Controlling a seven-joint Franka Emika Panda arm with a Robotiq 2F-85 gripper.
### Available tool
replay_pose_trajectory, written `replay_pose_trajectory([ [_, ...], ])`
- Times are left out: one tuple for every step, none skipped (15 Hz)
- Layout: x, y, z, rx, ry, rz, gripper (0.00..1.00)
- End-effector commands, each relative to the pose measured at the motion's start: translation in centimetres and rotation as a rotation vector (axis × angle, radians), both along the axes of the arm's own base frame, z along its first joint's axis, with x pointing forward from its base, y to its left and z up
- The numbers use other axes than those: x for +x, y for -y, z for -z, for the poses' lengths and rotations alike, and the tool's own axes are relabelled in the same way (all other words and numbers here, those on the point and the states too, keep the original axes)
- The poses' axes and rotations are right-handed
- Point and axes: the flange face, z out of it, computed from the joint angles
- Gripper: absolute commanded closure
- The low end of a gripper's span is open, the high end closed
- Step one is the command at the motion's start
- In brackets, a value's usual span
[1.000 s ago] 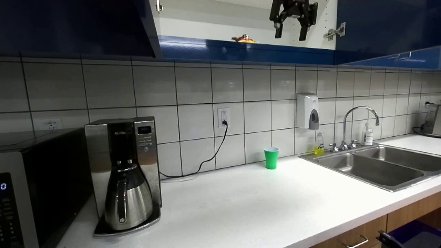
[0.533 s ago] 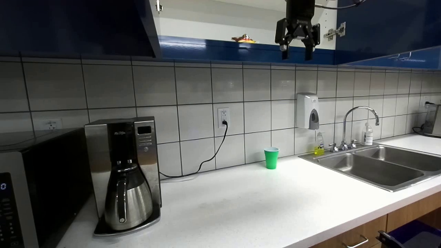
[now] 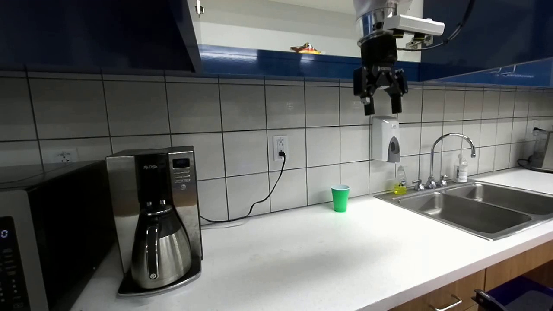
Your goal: Put the packet on the bottom shelf of the open cabinet.
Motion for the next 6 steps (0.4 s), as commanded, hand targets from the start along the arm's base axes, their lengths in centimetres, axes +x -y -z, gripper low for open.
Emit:
replay_pose_trajectory([
  [-0.8,0.2,2.7,0.003,-0.024,-0.030,0.00],
  [-0.9,0.2,3.4,-0.004,-0.041,-0.025,0.00],
  [-1.1,0.3,4.1,-0.004,-0.056,-0.018,0.00],
  [-0.5,0.1,3.3,-0.005,-0.058,-0.004,0.00],
  [-0.6,0.1,3.9,-0.006,-0.069,-0.004,0.00],
  [-0.7,0.1,4.2,-0.007,-0.075,-0.004,0.00],
])
